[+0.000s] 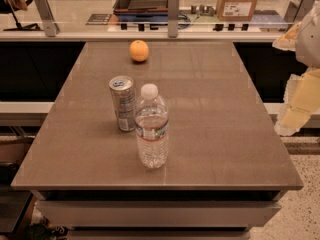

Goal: Move water bottle near orange

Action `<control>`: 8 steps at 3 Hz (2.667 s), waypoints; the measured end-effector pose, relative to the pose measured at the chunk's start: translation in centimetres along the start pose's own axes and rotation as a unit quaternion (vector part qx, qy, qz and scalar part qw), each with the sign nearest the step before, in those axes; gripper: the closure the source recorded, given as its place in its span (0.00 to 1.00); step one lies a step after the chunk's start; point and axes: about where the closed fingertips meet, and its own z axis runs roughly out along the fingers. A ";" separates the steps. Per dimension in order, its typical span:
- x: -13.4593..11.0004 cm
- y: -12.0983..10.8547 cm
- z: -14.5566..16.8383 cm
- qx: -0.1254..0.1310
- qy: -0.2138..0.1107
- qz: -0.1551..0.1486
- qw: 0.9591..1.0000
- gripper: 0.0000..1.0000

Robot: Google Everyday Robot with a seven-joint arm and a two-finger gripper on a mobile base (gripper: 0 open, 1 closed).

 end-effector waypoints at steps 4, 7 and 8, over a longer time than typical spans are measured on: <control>-5.7 1.1 8.3 -0.090 -0.237 -0.026 0.967 0.00; -11.9 6.7 13.3 -0.175 -0.409 -0.041 0.895 0.00; -13.1 7.7 13.1 -0.185 -0.452 -0.033 0.872 0.00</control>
Offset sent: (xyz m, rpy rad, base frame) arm 0.0276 0.0443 -0.0541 0.3628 0.0054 0.1457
